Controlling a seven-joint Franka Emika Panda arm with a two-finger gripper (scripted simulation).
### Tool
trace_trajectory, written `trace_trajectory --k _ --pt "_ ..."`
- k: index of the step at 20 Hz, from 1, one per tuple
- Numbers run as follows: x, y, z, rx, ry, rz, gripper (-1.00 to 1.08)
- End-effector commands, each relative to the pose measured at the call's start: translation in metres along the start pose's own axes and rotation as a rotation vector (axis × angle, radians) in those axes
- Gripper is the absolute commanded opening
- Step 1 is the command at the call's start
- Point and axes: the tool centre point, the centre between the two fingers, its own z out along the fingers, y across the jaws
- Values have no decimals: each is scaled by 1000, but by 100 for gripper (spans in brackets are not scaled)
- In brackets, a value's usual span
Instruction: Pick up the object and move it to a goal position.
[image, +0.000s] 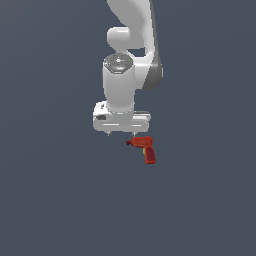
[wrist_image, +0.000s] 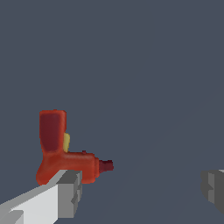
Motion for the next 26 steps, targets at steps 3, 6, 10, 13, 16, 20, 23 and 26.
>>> trace_trajectory --k 3,6,10,13,16,20,23,26 --pt "-1 2 1 -2 -2 3 108" --pt "-3 10 6 -12 -7 14 108" --pt "-3 11 7 -14 -8 16 108" --pt "-1 9 8 -14 -15 13 108" --pt "2 5 11 -13 -27 7 108" --pt "8 -3 18 -13 -53 -5 108" --pt "14 -12 25 -12 -79 -18 108" --pt "21 -24 33 -11 -111 -33 108"
